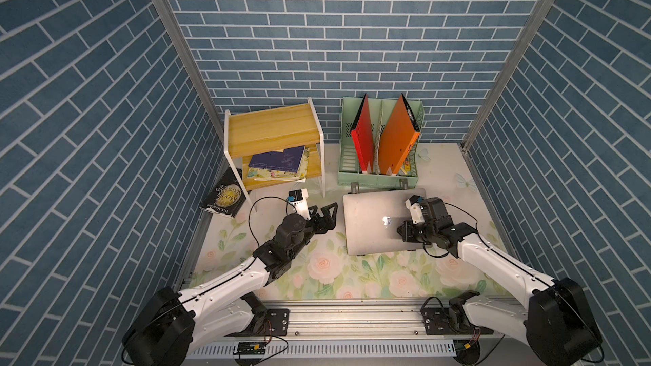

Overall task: Close the laptop lid and set it aside
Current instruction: Close the lid of the laptop, then pick up the laptop from the computer stand.

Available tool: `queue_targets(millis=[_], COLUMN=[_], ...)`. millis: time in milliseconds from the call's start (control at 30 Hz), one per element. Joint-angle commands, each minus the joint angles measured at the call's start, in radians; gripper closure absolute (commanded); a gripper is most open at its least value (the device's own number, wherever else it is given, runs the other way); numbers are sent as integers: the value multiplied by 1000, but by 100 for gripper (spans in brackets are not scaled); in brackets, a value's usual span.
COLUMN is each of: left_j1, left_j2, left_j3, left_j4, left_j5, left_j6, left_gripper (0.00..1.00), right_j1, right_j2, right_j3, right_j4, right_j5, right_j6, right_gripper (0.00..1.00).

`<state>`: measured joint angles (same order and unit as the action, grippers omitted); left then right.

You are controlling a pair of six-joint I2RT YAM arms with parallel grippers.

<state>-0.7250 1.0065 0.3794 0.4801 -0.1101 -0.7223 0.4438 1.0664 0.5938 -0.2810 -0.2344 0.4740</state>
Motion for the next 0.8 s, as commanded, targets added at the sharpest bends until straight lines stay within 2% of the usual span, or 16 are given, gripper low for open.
queue_targets(millis=[0, 100, 200, 267, 400, 500, 633, 767], left_j1=[9, 26, 36, 40, 39, 40, 39, 38], left_j2=[-38, -24, 50, 117, 242, 298, 355, 438], left_j3=[-78, -159, -200, -191, -140, -115, -86, -33], left_j4=[87, 197, 311, 352, 377, 374, 364, 331], left_j5=[72, 181, 281, 344, 437, 453, 462, 499], left_j6=[7, -48, -107, -122, -124, -117, -103, -85], left_gripper=[4, 3, 4, 5, 8, 10, 12, 19], right_j1=[-20, -131, -286, -373, -499, -587, -607, -607], right_j2=[-207, -305, -258, -210, -155, -96, 4, 106], right_j3=[-55, -143, -187, -183, -179, -213, -287, -269], right_j4=[123, 196, 236, 240, 282, 379, 663, 702], right_j5=[63, -18, -193, -240, -249, -304, -526, -602], right_j6=[-17, 36, 63, 53, 20, 24, 70, 55], right_gripper=[57, 32, 17, 9, 4, 3, 3, 4])
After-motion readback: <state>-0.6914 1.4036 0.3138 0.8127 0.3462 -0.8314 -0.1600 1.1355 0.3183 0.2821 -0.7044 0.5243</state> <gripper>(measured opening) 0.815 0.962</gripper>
